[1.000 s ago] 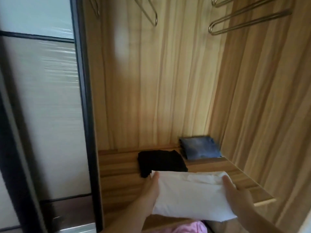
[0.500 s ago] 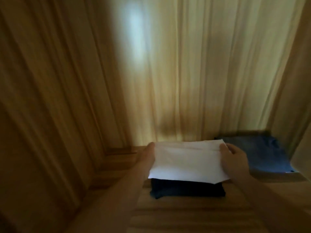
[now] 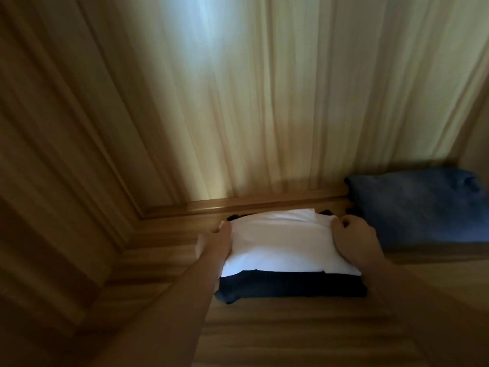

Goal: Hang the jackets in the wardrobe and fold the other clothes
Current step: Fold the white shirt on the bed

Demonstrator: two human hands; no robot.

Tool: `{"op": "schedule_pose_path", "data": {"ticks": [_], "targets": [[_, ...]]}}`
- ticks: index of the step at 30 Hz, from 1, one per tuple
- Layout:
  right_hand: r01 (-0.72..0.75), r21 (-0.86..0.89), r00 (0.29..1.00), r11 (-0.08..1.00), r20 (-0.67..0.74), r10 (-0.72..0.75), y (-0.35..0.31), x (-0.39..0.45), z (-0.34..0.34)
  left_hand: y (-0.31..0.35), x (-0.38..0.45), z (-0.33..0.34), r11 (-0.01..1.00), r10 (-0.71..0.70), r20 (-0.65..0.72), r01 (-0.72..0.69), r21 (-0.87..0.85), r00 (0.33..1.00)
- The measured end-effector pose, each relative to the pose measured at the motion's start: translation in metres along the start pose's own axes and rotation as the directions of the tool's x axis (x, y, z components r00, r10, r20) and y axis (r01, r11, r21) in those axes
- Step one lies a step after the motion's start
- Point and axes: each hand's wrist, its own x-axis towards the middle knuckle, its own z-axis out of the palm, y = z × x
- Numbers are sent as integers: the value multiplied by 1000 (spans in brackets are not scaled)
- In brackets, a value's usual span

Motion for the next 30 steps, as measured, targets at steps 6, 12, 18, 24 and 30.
{"op": "schedule_pose_path", "data": {"ticks": [6, 12, 18, 24, 30], "targets": [[-33, -107, 998, 994, 45, 38, -31, -24, -22, 19, -20, -22, 961, 207, 18, -206, 183, 978], [99, -233, 993, 967, -37, -111, -61, -84, -70, 55, -76, -40, 765, 541, 166, -565, 310, 824], [116, -348, 989, 930, -47, -141, -72, -167, -138, 67, -151, -52, 505, 711, 416, -823, 259, 567], [-70, -498, 964, 864, -256, -69, -54, -325, -178, 27, -242, -79, 236, 810, 551, -972, 12, 203], [-286, -511, 917, 811, -392, 76, -31, -497, -206, -16, -322, -125, 120, 787, 617, -972, -199, -29]]}}
